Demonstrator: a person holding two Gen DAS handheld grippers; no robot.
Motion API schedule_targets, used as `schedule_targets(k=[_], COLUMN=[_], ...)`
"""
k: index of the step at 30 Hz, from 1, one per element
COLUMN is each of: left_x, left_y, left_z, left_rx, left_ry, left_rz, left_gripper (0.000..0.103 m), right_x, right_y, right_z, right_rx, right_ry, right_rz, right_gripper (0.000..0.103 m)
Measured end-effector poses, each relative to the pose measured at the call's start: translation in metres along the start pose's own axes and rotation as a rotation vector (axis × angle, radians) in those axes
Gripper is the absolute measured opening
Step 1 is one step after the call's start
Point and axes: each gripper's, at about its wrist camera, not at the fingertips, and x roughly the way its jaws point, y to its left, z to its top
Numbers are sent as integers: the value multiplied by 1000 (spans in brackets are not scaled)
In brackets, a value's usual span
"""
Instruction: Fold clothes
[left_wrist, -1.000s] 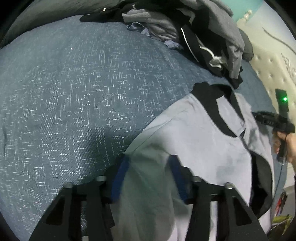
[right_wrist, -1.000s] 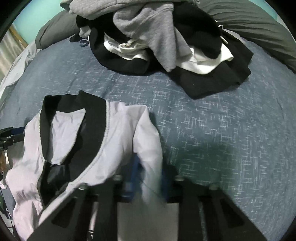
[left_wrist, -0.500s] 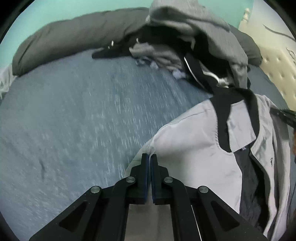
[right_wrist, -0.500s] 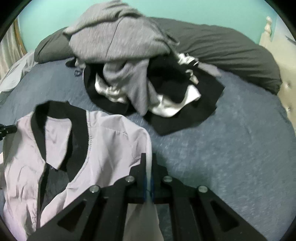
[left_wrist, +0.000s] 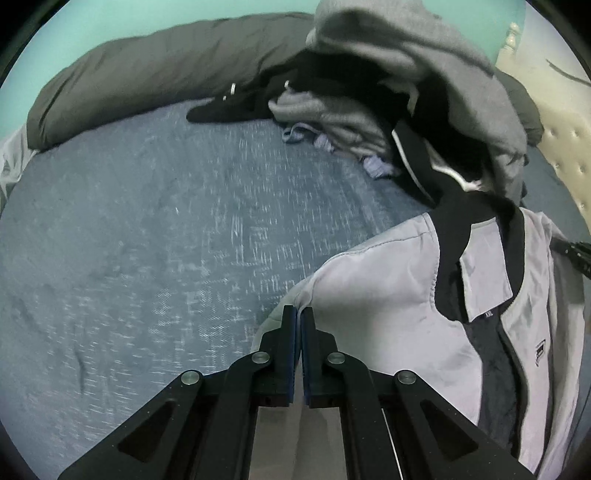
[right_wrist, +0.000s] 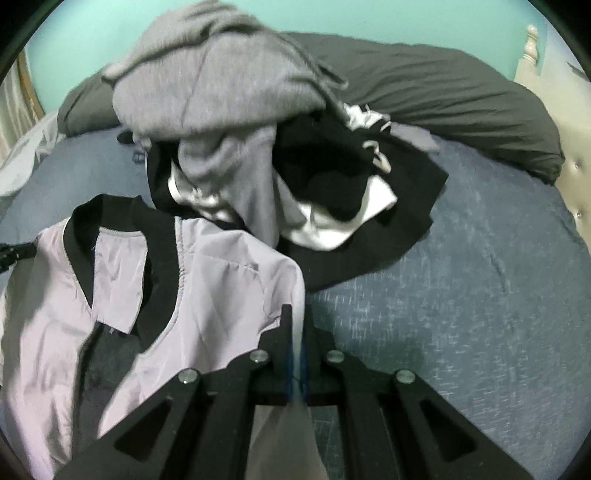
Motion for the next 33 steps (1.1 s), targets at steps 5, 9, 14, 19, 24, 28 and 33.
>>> schedule_targets(k=[5,9,14,19,24,28,33], left_x=[14,-5,-50,-81,-95,-99,-101], left_y=[1,11,13,11,8,9,16], left_z=[-6,-1,-11,-46,-98,-142,-186], left_rx=[-41,-107,-137,-154,-144,-155,-191], left_ry=[-1,-51,-124,-134,-131,-115,-130], left_rz=[-36,-100,-161,-193,-178,-191,-216], left_gripper=[9,36,37,38,40,40,41], right_x=[18,-8,-57,-64,-41,-17,5], right_y=[-5,-16,5,48,106,141,160], right_z=[-8,-8,-20,-37,-57,-67,-64], right_rx=[20,92,90,116,125,132,146], right_ry=[45,-37,-136,-73,40,97,117], right_rz=[-46,-94,26,282,448,497,491], right_gripper=[18,51,51,51,51,51,51])
